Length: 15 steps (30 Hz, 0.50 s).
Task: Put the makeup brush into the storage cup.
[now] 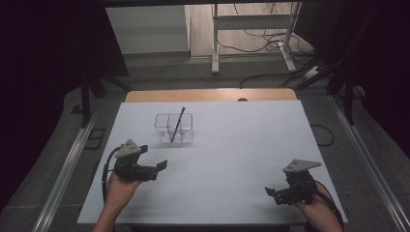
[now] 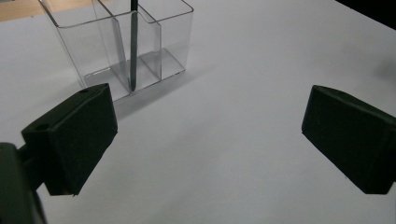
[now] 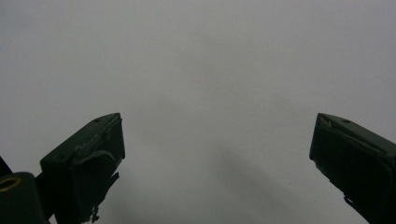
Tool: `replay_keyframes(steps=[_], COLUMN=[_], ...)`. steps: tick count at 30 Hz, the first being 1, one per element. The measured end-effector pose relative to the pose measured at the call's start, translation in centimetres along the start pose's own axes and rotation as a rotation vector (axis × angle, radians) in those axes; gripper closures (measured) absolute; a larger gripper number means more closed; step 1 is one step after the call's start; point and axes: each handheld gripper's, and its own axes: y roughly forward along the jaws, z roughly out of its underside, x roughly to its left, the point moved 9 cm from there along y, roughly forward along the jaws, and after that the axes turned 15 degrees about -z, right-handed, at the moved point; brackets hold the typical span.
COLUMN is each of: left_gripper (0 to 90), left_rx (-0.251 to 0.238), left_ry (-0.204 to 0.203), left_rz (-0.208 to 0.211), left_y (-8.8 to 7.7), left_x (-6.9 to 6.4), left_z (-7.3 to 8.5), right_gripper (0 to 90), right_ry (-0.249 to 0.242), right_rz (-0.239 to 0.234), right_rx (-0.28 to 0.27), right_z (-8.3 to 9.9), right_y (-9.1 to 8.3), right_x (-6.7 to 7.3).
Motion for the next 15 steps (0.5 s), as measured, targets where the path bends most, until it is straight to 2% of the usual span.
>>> replay_keyframes(steps=[7,15], left_gripper=[4.2,4.1], left_rx=[0.007,0.009], left_ry=[0.007,-0.01], left_rz=[-0.001,-0.011], left_y=[0.0,-1.0], left_x=[-0.1,0.3], left_z=[0.4,1.3], right_gripper=[3.5,3.4], right_ry=[0.0,0.003], right_rz=[0.0,-0.003], right_rx=[0.0,0.0], right_z=[0.0,0.0], right_y=[0.0,0.0], right_x=[0.0,0.0])
